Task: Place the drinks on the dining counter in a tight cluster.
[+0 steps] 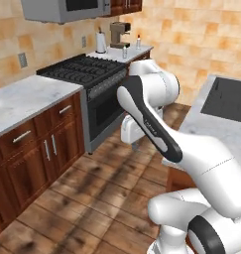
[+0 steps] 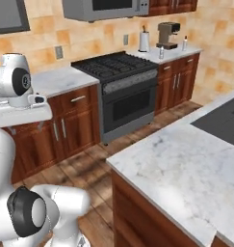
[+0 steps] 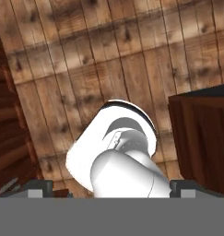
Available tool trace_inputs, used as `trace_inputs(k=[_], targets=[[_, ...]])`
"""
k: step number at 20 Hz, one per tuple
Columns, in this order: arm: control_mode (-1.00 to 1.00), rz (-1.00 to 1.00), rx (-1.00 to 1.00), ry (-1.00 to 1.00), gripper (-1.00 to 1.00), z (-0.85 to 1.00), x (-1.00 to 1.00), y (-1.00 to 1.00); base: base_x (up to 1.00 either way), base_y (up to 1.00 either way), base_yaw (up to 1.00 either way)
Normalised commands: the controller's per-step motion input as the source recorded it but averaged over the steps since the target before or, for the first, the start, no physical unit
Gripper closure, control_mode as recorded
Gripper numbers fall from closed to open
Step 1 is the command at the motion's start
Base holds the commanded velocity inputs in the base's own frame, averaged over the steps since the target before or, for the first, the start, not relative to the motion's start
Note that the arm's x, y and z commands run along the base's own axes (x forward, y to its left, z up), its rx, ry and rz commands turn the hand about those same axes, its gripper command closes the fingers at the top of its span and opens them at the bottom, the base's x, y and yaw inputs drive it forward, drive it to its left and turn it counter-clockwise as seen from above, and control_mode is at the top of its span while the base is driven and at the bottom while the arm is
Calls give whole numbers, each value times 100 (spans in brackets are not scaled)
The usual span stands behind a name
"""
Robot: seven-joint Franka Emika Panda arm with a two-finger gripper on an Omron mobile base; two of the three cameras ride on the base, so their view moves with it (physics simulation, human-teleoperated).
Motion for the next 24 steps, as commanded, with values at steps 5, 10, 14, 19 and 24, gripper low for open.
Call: trace_inputs(k=[5,10,14,19,24], targets=[[100,0,0,0,-100,0,0,0,73,41,-33],[100,0,0,0,-100,0,0,0,73,39,-36],[100,0,0,0,-100,0,0,0,73,38,-37],[100,0,0,0,-100,0,0,0,73,38,-37],[100,0,0,0,-100,0,0,0,73,38,-37]])
